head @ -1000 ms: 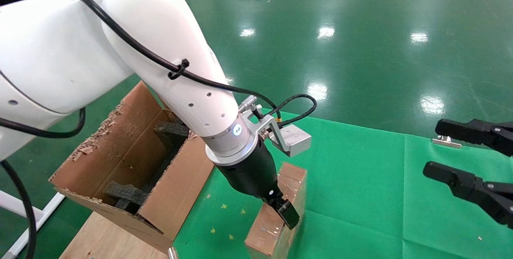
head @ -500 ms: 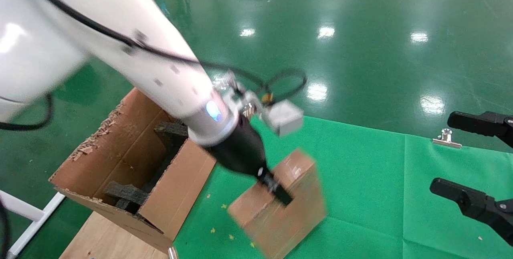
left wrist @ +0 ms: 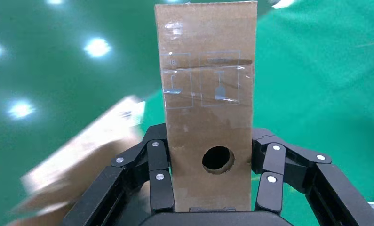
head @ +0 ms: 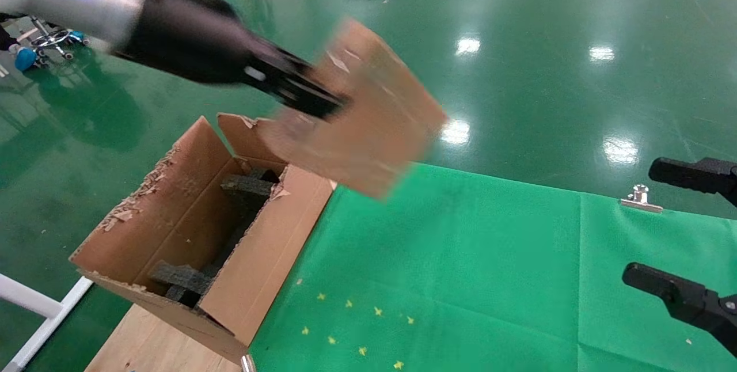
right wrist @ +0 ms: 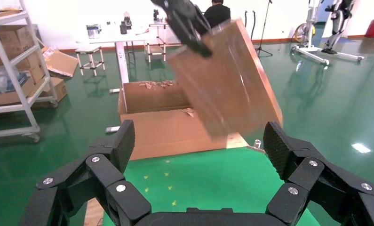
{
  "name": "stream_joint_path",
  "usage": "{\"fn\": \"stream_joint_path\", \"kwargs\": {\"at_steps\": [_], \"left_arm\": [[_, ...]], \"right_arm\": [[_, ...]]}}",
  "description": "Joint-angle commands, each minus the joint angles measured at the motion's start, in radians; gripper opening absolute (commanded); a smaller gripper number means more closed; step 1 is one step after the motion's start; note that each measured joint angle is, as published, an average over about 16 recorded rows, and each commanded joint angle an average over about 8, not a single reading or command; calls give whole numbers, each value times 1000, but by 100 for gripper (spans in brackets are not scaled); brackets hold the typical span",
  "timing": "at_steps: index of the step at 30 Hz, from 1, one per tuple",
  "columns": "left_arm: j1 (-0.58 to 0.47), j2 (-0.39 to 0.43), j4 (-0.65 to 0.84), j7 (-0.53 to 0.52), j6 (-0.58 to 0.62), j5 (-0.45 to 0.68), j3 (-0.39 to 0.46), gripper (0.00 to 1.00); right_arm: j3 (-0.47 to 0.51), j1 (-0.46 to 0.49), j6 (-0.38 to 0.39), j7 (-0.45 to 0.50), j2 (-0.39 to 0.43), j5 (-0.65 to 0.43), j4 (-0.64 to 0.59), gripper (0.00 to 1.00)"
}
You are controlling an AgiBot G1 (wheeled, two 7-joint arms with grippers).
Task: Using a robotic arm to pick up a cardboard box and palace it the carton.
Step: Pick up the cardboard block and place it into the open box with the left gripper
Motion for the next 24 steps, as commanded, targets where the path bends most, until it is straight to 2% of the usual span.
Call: {"fn": "stream_joint_path", "kwargs": {"at_steps": [1, 6, 10, 17, 24], "left_arm": [[-33, -37, 6, 25, 16, 15, -11, 0], [-101, -122, 54, 121, 79, 108, -4, 0], [-108, -184, 112, 224, 113, 163, 18, 0], [3, -236, 284, 400, 50, 197, 73, 0], [111, -194, 495, 511, -59, 226, 113, 0]], "right_arm": [[0, 0, 0, 0, 0, 0, 0, 100], [0, 0, 0, 0, 0, 0, 0, 100], [0, 0, 0, 0, 0, 0, 0, 100], [0, 0, 0, 0, 0, 0, 0, 100], [0, 0, 0, 0, 0, 0, 0, 100]]}}
